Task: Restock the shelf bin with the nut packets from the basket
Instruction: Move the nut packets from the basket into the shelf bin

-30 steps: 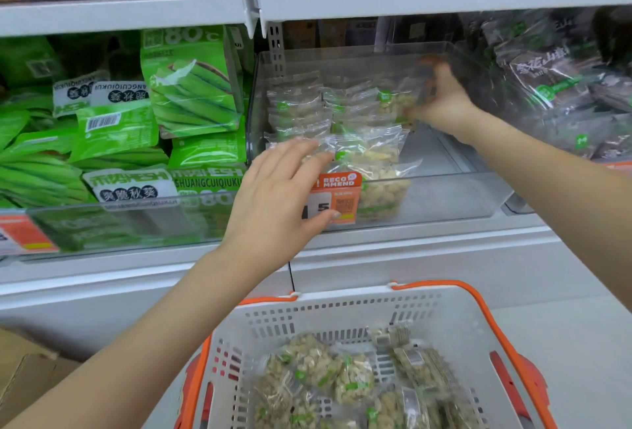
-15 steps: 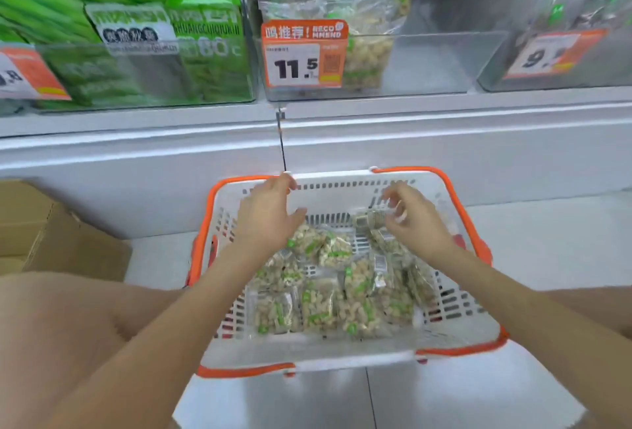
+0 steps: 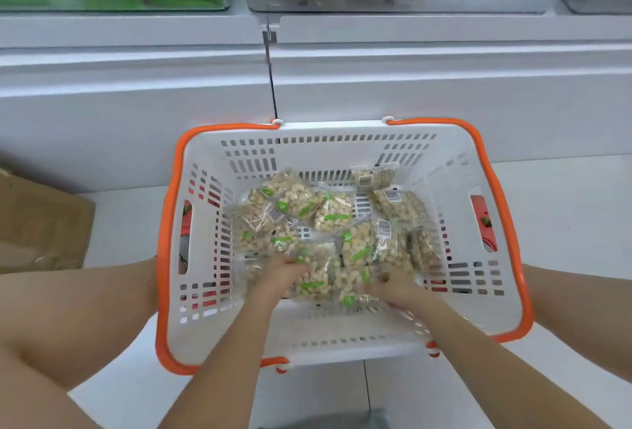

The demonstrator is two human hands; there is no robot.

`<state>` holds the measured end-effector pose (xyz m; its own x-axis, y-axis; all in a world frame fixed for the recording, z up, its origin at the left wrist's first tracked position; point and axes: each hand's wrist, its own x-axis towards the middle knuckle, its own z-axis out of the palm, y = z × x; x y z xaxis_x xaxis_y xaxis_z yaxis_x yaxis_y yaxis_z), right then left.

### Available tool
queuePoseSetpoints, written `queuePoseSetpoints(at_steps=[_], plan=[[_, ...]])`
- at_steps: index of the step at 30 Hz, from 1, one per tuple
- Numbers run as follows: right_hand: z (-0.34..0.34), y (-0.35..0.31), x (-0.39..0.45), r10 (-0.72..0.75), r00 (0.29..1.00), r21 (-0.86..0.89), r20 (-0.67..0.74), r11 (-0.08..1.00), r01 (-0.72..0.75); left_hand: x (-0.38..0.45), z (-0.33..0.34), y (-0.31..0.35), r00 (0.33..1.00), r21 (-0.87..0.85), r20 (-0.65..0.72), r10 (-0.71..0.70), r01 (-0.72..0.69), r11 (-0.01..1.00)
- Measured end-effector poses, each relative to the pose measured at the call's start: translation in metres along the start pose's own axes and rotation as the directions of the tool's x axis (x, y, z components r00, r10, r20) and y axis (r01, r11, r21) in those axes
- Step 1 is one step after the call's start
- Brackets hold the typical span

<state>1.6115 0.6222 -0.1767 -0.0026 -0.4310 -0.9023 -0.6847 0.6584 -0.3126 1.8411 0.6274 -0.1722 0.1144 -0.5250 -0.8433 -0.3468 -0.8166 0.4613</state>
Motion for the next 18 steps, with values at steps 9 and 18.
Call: queuePoseSetpoints(at_steps=[9,18], plan=[[-0.010,-0.004,0.008,0.142,0.976,0.354,0.164,0.915,-0.193,0.015,0.025,-0.005,0.994,-0.084,0.003,-0.105,0.105,0.991],[-0.014,-0.022,-0.023,0.123,0.961,0.495,0.247,0.837,-0.234,-0.016,-0.001,0.007,0.983,-0.421,0.048,-0.175,0.179,0.889]])
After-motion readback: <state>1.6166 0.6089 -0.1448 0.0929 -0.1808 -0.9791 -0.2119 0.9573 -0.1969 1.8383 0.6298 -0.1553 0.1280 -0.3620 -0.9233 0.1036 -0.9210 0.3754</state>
